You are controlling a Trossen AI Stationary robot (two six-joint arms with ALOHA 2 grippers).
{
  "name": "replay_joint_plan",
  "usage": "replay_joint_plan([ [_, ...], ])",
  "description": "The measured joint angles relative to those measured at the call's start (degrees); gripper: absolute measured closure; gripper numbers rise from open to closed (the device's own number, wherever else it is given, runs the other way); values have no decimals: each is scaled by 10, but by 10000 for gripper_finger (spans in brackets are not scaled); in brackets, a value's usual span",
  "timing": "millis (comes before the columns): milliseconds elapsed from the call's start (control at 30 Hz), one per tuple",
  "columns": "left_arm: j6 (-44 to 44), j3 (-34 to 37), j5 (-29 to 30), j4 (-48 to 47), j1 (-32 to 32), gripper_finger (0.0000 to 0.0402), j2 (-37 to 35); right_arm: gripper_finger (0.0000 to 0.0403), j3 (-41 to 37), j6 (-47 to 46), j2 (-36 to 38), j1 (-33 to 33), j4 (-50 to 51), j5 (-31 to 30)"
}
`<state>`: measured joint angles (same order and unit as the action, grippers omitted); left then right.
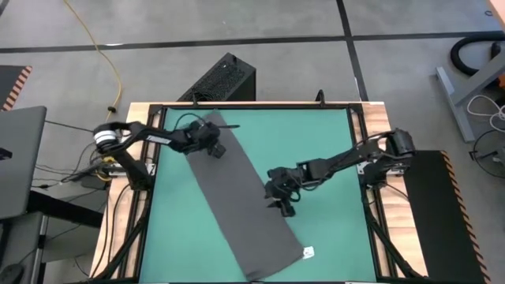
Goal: Roll towel
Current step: Roll the black towel
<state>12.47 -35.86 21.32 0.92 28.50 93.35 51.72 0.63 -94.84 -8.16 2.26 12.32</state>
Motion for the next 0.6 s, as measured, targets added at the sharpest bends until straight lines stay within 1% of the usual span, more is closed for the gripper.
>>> replay_joint_plan([
  [100,-23,-40,45,-13,11,401,31,210,-33,1,25,-23,8,0],
  [200,-25,-90,90,-67,21,401,44,210,-74,0,52,-46,7,0],
  [300,-38,-146,116,-120,24,401,43,210,-108,-1,85,-67,6,-1],
  [367,-49,-185,115,-152,19,401,37,210,-127,-1,107,-78,-1,-2],
  [467,-58,-237,83,-184,-3,401,24,210,-151,2,137,-98,-14,-2],
  [533,-58,-257,29,-183,-31,401,9,210,-164,7,152,-114,-19,-2],
  [600,-57,-267,-45,-170,-71,401,-4,210,-175,8,161,-133,-18,-2],
])
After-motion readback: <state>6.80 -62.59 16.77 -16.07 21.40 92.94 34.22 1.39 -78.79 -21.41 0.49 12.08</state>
